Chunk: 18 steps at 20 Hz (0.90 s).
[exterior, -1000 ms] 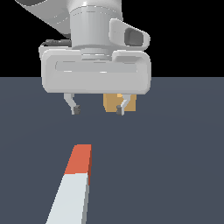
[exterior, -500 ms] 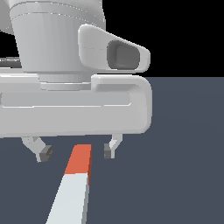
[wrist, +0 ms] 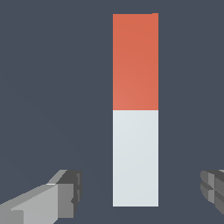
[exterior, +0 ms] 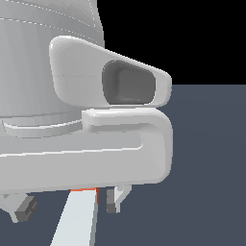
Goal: Insert the peg into the horizontal hole in a box.
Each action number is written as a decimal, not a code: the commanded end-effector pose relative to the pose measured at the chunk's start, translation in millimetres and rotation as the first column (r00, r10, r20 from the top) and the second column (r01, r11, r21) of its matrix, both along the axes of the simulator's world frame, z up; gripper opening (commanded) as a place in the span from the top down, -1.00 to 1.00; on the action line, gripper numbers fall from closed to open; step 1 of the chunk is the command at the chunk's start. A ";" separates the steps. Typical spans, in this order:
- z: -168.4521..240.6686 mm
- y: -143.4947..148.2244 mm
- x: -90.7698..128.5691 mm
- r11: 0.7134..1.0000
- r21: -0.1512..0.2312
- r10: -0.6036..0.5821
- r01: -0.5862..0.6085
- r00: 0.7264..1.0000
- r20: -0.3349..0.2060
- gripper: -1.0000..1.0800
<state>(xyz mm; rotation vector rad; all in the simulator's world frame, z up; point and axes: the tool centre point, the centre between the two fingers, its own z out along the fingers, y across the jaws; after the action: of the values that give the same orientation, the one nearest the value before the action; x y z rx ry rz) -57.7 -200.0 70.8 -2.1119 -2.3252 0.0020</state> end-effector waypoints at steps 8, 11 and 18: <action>-12.4 -1.1 -0.1 1.000 0.000 0.001 -0.001 1.000 0.001 -0.92; -27.1 -1.4 -0.5 1.000 0.000 0.001 -0.001 1.000 0.001 -0.92; -50.1 -1.8 0.4 1.000 0.001 0.003 -0.003 1.000 0.001 -0.92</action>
<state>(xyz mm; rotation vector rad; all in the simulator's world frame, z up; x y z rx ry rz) -58.1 -201.5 23.5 -2.1084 -2.3269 0.0012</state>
